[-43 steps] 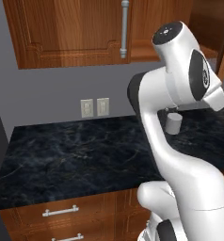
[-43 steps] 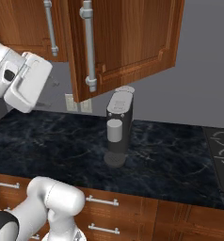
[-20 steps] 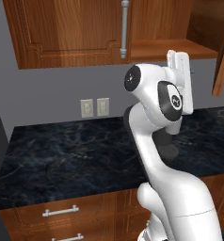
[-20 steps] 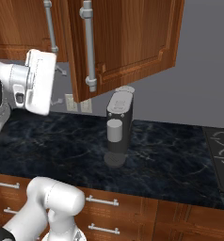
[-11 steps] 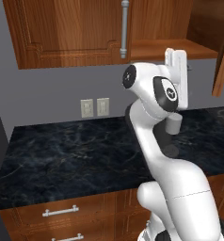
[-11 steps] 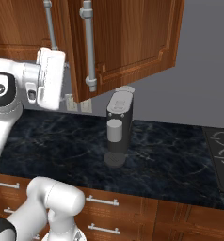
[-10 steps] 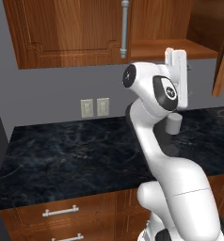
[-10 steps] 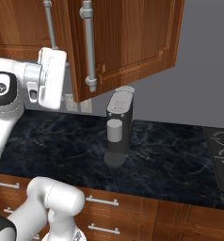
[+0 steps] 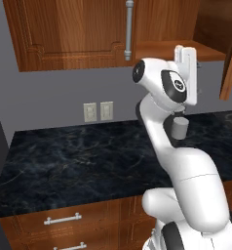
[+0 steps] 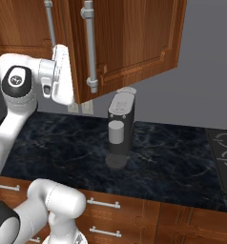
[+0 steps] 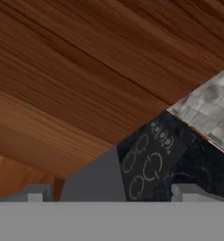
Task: Open the cabinet, pick the kettle from the cabinet, and place it in the sink.
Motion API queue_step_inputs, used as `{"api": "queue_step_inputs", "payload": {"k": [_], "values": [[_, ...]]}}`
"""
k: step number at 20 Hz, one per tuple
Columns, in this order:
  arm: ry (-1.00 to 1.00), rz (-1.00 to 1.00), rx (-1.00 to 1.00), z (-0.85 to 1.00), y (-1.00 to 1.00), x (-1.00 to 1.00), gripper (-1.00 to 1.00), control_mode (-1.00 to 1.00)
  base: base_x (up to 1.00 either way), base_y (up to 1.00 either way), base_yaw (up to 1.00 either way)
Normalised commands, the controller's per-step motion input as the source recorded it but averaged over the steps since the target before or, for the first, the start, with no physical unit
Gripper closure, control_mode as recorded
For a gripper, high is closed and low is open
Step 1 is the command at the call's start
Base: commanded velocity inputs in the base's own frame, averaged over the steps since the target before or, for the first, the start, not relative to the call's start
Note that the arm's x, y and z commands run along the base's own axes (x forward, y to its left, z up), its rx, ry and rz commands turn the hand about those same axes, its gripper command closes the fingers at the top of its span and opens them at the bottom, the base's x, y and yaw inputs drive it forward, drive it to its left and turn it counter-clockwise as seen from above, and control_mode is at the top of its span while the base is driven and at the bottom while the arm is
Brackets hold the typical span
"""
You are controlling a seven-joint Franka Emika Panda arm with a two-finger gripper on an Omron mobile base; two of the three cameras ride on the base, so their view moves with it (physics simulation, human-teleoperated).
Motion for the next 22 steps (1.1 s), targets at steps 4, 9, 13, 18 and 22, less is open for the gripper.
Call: {"api": "queue_step_inputs", "payload": {"k": [4, 9, 13, 18, 22], "values": [[0.0, -0.03, 0.0, 0.0, -0.33, 0.14, -1.0, -1.0, 0.0, 0.0, 0.0], [0.0, -0.05, 0.0, 0.0, -0.34, 0.05, -1.0, -1.0, 0.0, 0.0, 0.0], [0.0, -0.14, 0.0, 0.0, -0.34, -0.07, -1.0, -1.0, 0.0, 0.0, 0.0], [-0.01, -0.19, 0.0, 0.0, -0.39, -0.29, -1.0, -1.0, 0.0, 0.0, 0.0], [-0.03, -0.19, 0.0, 0.0, -0.43, -0.41, -1.0, -1.0, 0.0, 0.0, 0.0]]}}
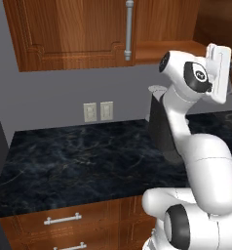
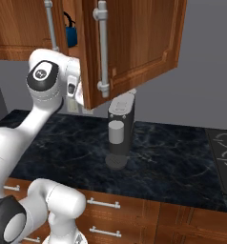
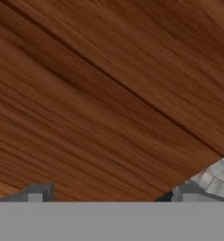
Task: Open the cabinet, pick the kettle from the cabinet, and place it in the sink.
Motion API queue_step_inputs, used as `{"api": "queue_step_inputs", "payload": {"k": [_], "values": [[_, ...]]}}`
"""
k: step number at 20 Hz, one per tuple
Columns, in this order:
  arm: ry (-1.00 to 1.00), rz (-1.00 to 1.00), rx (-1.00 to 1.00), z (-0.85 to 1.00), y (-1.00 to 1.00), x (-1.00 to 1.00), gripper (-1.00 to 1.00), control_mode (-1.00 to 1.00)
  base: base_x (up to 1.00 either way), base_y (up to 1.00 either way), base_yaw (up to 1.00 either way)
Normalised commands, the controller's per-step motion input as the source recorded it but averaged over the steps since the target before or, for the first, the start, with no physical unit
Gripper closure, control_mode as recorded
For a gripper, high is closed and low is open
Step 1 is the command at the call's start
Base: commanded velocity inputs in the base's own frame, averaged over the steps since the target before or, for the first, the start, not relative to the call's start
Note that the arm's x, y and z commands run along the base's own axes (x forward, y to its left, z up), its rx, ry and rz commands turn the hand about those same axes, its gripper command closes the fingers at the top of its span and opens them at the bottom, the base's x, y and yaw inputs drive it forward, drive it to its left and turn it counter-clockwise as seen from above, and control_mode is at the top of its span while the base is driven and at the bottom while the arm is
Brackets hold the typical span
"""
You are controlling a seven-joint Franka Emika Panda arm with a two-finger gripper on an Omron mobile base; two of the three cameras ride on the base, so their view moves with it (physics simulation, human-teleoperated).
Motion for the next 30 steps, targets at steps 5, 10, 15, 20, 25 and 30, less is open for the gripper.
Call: {"api": "queue_step_inputs", "payload": {"k": [5, 10, 15, 20, 25, 30], "values": [[-0.03, -0.16, 0.0, 0.02, -0.48, -0.39, -1.0, -1.0, 0.0, 0.0, 0.0], [-0.1, -0.04, 0.0, 0.07, -0.56, -0.35, -1.0, -1.0, 0.0, 0.0, 0.0], [-0.08, 0.0, -0.02, 0.04, -0.55, -0.32, -1.0, -1.0, 0.0, 0.0, 0.0], [-0.01, 0.0, -0.04, 0.0, -0.49, -0.29, -1.0, -1.0, 0.0, 0.0, 0.0], [0.0, 0.02, -0.04, 0.0, -0.45, -0.22, -1.0, -1.0, 0.0, 0.0, 0.0], [0.02, 0.08, -0.04, 0.0, -0.28, -0.18, -1.0, -1.0, 0.0, 0.0, 0.0]]}}
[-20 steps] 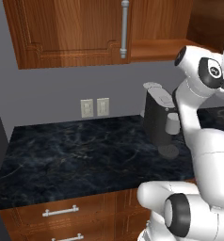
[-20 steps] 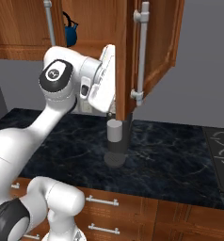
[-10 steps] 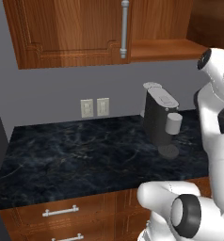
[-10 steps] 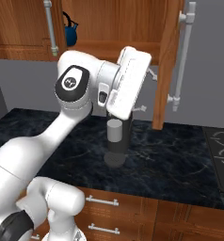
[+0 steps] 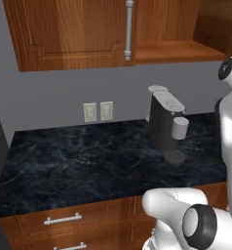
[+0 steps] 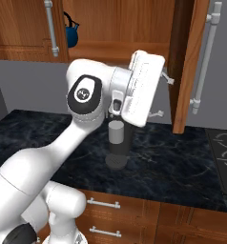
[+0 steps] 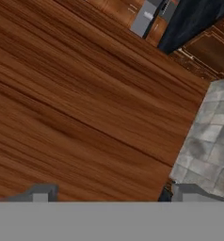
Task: Open the cabinet, pick the kettle from the cabinet, and place it in the sink.
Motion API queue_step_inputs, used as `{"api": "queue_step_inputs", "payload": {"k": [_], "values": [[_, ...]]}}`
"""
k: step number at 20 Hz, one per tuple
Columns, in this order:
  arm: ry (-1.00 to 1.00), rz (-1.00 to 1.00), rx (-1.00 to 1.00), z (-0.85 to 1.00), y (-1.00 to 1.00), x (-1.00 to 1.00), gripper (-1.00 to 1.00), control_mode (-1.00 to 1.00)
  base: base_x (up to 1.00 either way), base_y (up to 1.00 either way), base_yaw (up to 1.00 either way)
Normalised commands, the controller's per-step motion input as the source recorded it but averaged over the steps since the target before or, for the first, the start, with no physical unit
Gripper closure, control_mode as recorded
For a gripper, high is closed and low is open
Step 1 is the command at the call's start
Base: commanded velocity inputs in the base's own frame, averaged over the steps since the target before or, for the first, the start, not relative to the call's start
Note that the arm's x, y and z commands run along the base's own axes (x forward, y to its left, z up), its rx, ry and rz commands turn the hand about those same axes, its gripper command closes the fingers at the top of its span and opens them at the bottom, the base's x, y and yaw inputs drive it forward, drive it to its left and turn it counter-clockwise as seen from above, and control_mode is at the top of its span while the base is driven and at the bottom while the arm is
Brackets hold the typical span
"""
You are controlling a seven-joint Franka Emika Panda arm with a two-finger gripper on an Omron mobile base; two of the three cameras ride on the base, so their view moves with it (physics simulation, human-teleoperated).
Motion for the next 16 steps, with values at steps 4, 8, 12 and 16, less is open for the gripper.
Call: {"api": "queue_step_inputs", "payload": {"k": [4, 8, 12, 16], "values": [[0.18, 0.13, -0.06, -0.13, 0.01, -0.08, -1.0, -1.0, 0.0, 0.0, 0.0], [0.15, 0.32, -0.02, -0.1, 0.46, -0.08, -1.0, -1.0, 0.0, 0.0, 0.0], [0.06, 0.32, -0.1, 0.03, 0.59, -0.21, -1.0, -1.0, 0.0, 0.0, 0.0], [0.11, 0.33, -0.12, 0.05, 0.62, -0.09, -1.0, -1.0, 0.0, 0.0, 0.0]]}}
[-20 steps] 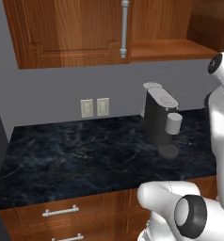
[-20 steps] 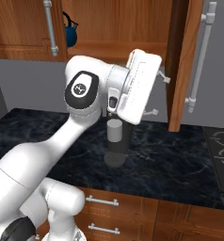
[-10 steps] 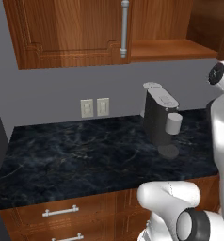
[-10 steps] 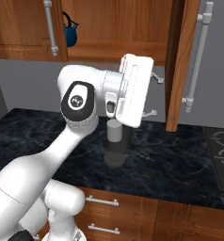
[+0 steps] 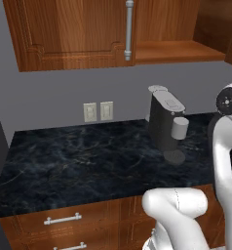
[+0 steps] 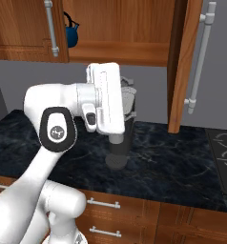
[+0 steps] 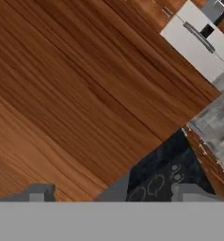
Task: Open the cabinet, pick the kettle from the cabinet, and place it in the sink.
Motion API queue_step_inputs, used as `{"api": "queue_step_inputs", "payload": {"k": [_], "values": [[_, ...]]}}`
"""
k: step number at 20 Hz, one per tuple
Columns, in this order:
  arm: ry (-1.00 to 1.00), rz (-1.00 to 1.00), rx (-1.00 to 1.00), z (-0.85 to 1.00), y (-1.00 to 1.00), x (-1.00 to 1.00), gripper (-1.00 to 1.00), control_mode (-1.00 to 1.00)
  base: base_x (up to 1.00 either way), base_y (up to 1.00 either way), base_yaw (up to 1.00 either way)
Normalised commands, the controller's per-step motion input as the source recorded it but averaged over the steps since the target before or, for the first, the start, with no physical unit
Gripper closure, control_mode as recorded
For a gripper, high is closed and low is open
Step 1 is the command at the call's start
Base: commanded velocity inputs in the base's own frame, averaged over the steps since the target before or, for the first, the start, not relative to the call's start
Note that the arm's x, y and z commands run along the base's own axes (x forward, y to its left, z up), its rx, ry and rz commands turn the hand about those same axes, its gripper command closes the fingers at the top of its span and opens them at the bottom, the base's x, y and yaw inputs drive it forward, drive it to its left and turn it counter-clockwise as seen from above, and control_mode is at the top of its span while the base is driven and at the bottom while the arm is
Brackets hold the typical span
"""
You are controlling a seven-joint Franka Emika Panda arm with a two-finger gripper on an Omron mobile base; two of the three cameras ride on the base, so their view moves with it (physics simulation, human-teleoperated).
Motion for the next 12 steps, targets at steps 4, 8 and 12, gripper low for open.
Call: {"api": "queue_step_inputs", "payload": {"k": [4, 8, 12], "values": [[0.19, 0.34, -0.13, 0.11, 0.62, -0.1, -1.0, -1.0, 0.0, 0.0, 0.0], [0.17, 0.32, -0.13, 0.13, 0.63, -0.1, -1.0, -1.0, 0.0, 0.0, 0.0], [0.18, 0.26, -0.14, 0.17, 0.61, -0.07, -1.0, -1.0, 0.0, 0.0, 0.0]]}}
